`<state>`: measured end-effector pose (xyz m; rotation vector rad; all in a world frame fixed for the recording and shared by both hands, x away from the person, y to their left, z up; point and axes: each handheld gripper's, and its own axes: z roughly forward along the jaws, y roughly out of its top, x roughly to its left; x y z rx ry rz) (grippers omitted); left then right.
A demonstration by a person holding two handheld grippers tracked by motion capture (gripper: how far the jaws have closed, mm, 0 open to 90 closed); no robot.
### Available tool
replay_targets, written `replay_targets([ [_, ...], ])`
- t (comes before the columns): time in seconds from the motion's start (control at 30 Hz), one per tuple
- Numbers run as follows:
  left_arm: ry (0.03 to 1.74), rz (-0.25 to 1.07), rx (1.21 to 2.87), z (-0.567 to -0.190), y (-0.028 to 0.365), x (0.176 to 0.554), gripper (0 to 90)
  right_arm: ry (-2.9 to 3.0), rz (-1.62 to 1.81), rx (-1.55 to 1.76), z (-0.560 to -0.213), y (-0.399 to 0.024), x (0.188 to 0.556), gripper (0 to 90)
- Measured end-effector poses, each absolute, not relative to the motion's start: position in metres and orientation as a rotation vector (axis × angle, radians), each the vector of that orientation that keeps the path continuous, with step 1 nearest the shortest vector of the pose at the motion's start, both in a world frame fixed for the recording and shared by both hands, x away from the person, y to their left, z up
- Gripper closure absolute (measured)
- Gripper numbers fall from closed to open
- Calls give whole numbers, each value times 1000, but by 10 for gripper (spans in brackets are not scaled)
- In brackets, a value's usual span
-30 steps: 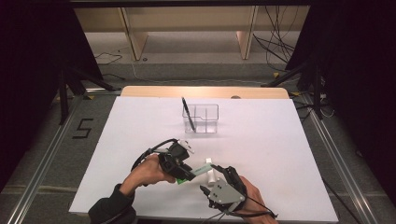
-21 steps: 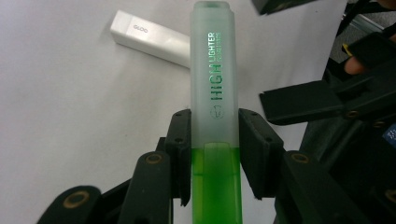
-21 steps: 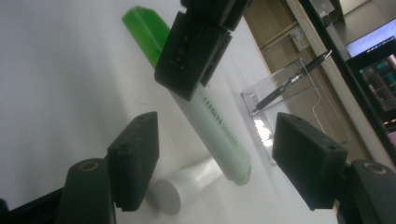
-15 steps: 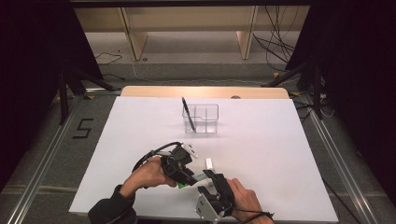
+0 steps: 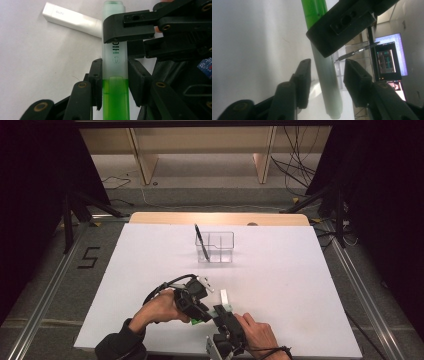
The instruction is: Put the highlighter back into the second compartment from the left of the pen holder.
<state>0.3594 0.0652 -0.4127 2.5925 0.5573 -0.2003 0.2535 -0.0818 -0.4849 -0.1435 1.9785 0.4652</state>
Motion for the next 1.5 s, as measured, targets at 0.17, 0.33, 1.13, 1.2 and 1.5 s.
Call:
replay_targets([
  [0.17, 569, -210, 2589, -413, 64, 360, 664, 1942, 437, -186, -488, -82, 255, 651],
  [0.33, 576, -214, 2598, -415, 65, 361, 664, 1927, 420, -217, -491, -79, 253, 685],
  [1.13, 571, -223, 2615, -417, 68, 360, 550, 1903, 357, -265, -501, -77, 250, 773],
  [1.2, 573, -229, 2611, -416, 71, 361, 506, 1909, 350, -264, -500, -78, 250, 773],
  [1.5, 600, -168, 2579, -408, 88, 360, 402, 1902, 349, -244, -499, -85, 253, 772],
])
